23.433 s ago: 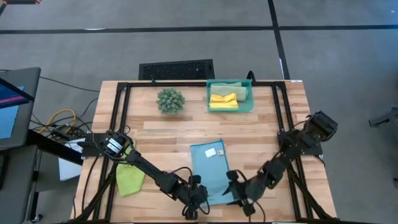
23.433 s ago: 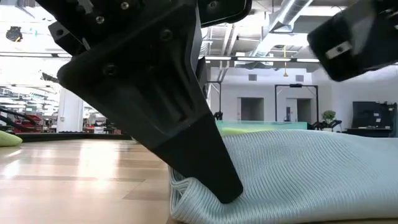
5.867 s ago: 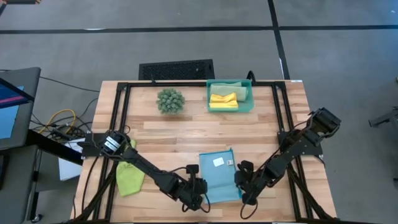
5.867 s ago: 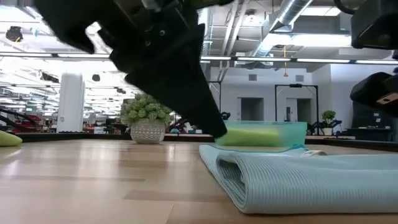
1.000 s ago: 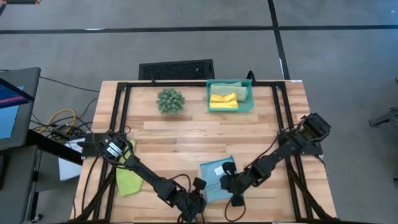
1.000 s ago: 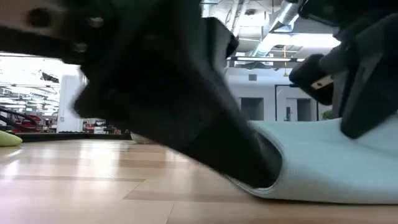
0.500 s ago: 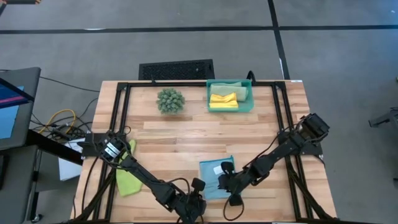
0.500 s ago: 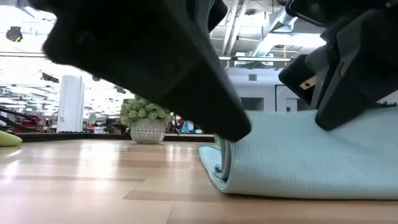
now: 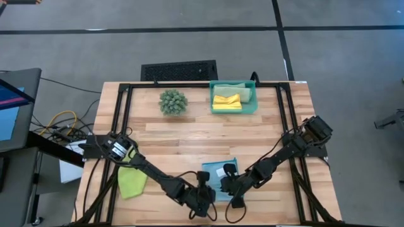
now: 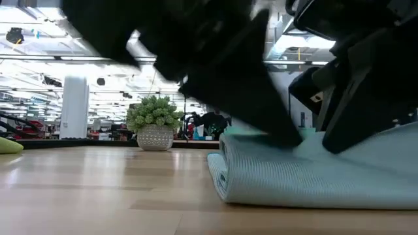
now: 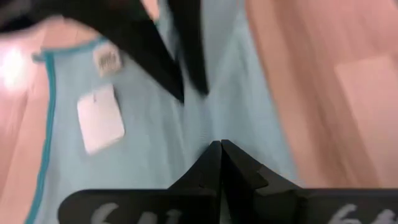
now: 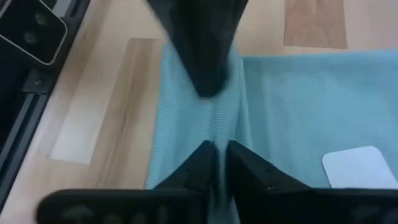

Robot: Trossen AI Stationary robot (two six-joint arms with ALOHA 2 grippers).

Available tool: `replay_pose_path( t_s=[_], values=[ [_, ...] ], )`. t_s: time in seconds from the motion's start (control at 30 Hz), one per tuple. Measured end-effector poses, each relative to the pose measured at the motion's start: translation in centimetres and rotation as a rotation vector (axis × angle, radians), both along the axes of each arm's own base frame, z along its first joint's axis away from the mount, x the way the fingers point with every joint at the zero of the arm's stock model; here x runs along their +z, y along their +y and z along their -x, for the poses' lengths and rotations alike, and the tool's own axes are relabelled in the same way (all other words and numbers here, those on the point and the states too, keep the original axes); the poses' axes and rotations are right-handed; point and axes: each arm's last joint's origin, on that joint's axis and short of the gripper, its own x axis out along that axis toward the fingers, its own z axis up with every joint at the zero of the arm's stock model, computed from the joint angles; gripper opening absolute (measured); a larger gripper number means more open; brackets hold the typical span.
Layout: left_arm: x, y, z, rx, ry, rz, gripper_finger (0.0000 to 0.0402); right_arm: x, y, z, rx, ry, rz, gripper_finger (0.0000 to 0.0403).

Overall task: Roll microfiber towels into tight, uniform cylinder then place into a basket
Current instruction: Roll the blue microfiber cloth

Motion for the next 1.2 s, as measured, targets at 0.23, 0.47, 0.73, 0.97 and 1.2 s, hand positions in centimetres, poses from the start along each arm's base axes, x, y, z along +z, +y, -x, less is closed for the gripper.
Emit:
replay_pose_path(
  t_s=[0.23,0.47,0.73,0.97,1.2],
  values=[
    [-0.6,0.4,0.2,0.032,0.018,0.013,0.0000,1.3,-0.6,0.5,-0.043,0.015,0.009,0.0161],
    [-0.6,0.4,0.3,0.031,0.019,0.012,0.0000,4.1,0.2,3.2,-0.089,-0.012,0.066,0.0154],
    [-0.6,0.3,0.3,0.036,0.021,0.017,0.0000,3.6,2.0,5.1,-0.056,0.016,0.039,0.0074],
    [-0.7,0.2,0.4,0.013,0.045,0.038,0.0000,0.7,0.1,5.0,-0.159,0.092,0.024,0.0015],
    [-0.1,-0.2,0.4,-0.007,0.053,0.046,0.0000,-0.4,-0.6,4.7,-0.191,0.127,0.048,0.0018]
  ],
)
